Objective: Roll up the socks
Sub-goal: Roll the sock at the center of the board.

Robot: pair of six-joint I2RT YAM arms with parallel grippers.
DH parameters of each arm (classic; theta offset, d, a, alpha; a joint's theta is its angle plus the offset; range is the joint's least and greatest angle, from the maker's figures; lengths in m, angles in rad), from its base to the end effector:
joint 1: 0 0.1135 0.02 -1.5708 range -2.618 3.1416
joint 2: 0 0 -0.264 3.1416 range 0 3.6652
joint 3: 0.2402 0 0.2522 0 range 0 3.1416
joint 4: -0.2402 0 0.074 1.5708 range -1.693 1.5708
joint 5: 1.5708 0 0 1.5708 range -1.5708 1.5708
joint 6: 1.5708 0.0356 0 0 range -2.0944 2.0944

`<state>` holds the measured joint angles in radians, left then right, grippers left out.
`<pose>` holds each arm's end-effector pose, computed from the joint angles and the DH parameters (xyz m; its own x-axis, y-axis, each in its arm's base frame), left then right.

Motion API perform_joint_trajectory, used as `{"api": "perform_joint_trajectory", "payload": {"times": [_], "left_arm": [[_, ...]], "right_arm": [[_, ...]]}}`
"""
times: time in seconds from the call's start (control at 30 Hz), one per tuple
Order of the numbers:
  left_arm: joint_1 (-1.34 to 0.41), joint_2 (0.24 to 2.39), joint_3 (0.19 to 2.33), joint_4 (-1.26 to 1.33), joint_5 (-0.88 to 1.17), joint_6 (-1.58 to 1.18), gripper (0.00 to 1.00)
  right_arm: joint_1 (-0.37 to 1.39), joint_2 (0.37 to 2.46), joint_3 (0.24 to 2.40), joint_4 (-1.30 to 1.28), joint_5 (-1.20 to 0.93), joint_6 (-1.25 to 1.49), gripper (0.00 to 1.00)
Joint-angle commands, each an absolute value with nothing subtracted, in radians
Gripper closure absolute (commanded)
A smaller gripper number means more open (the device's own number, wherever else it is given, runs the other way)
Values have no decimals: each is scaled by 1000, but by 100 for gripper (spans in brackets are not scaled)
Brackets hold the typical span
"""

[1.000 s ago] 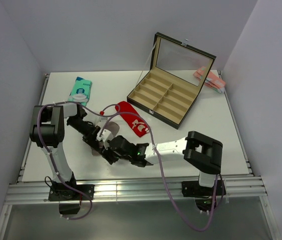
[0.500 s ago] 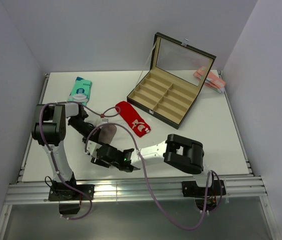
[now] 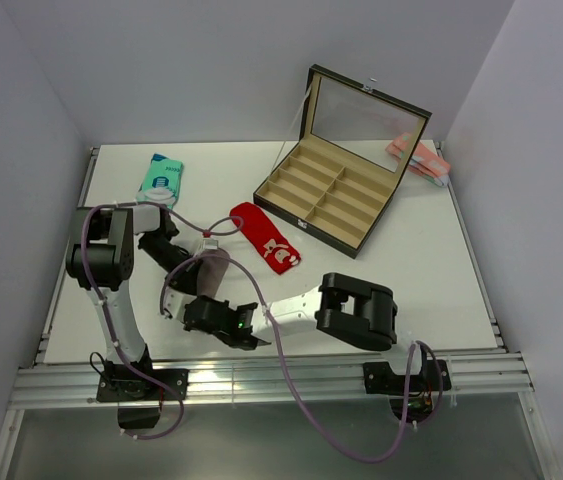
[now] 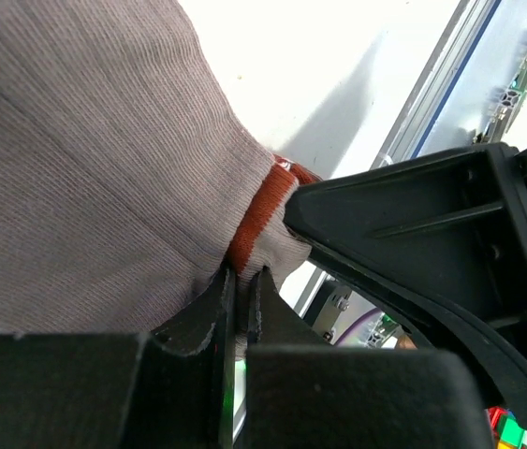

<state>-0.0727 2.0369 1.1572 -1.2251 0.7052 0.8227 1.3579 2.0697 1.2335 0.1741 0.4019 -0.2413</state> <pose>0.2871 -0.0440 0.1118 -0.7846 0.6168 -0.0627 0.4431 0.4871 -0.7526 0.1064 0.4264 0.1381 0.0732 -0.7020 -0.7084 -0.8412 0.3381 -0.4220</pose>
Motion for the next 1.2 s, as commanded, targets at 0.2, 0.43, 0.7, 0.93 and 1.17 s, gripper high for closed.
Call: {"api": "perform_joint_trajectory", "payload": {"times": [0.2, 0.43, 0.7, 0.93, 1.17], "left_arm": [[-95, 1988, 1183, -1005, 600, 857, 84], [-95, 1889, 1227, -1023, 672, 821, 71], [-86, 1743, 1134, -743, 582, 611, 69], [-48, 1645, 1098, -612, 500, 502, 76], [-3, 1527, 1022, -503, 465, 486, 75]], "right_arm": [[1362, 2036, 1232, 65, 290, -173, 82], [1362, 1976, 1198, 8, 197, -112, 84], [1344, 1990, 1239, -130, 78, -57, 86], [1276, 2036, 1315, -239, -107, 29, 87], [1126, 2127, 1431, -372, -453, 78, 86]]}}
